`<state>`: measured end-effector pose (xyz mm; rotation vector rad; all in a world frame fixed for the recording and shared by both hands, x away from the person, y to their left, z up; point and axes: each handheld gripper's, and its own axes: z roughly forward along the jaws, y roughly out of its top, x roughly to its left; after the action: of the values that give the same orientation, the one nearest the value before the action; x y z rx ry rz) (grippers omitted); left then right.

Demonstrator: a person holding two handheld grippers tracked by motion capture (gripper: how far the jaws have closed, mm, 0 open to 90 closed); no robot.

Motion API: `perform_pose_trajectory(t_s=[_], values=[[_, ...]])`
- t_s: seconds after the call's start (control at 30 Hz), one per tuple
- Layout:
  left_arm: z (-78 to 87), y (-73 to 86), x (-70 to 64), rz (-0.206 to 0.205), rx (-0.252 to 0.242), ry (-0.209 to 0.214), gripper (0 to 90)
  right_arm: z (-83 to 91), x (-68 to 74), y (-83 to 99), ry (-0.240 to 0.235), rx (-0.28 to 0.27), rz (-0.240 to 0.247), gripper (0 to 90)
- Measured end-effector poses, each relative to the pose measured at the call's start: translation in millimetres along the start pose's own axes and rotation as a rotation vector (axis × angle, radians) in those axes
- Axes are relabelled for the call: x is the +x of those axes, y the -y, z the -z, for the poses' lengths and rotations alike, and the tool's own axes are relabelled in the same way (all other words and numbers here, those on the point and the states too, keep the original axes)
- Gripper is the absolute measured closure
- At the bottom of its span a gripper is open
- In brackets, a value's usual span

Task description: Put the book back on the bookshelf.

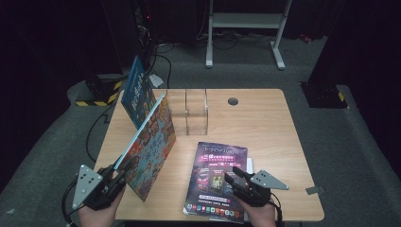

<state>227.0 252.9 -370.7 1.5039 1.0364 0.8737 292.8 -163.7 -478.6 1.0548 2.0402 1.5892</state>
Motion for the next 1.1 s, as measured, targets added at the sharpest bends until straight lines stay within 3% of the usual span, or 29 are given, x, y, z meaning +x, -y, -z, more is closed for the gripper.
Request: perform_pose_trajectory(t_s=[0.43,0.63,1.1], values=[[-22.7,-2.2,-0.2,-0.026,0.013,-0.027,69.9,0.8,-0.1,-0.1,-0.003,0.0,0.002,54.4],[-26.8,0.2,0.3,-0.05,0.007,-0.049,76.1,0.9,0.3,0.0,-0.005,0.003,0.002,54.3],[-30.7,0.3,3.6,0.006,0.033,-0.05,78.9,3.3,-0.6,-1.4,-0.025,-0.005,-0.014,54.3]])
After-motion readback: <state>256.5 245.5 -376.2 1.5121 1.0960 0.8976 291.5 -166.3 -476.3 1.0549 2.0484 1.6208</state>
